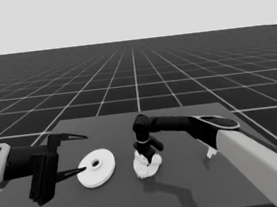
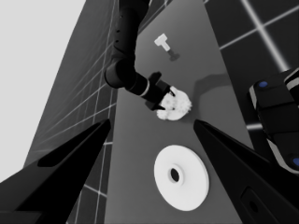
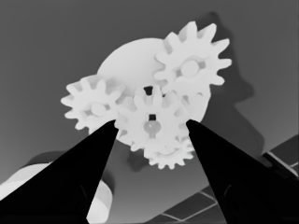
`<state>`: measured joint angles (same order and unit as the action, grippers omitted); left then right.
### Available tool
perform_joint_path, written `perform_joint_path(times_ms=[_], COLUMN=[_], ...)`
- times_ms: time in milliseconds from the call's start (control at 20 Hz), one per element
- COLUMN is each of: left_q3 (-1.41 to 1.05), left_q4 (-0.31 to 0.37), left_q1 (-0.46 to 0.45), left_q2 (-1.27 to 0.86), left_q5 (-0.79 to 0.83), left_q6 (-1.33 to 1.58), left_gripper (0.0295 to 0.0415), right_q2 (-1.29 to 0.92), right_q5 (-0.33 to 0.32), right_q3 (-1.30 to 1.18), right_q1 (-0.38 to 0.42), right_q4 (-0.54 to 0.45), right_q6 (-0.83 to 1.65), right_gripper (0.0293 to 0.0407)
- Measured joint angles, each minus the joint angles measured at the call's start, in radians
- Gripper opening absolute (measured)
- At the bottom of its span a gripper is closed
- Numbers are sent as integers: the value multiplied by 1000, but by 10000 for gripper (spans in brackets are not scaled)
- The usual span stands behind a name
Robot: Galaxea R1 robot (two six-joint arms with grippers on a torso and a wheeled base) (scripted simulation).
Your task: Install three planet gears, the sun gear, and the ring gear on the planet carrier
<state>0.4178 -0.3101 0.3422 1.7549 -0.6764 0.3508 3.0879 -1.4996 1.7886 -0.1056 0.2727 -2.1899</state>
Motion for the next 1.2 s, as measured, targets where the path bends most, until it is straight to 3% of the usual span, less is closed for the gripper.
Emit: perform_joint_path(times_ms=[750,850,900,1200], left_q3=[0,0,0,0], left_q4=[0,0,0,0], left_q1=[0,0,0,0], left_q2=[0,0,0,0], left_q5=[0,0,0,0], left_q6=[0,0,0,0], left_gripper=[385,385,385,385], right_q2=[0,0,0,0], right_q5=[0,0,0,0], right_q3=[0,0,0,0], right_q1=[0,0,0,0], right_q4=[0,0,0,0], right_q6=[-157,-167,-169,-172], right_gripper=[309,369,380,385])
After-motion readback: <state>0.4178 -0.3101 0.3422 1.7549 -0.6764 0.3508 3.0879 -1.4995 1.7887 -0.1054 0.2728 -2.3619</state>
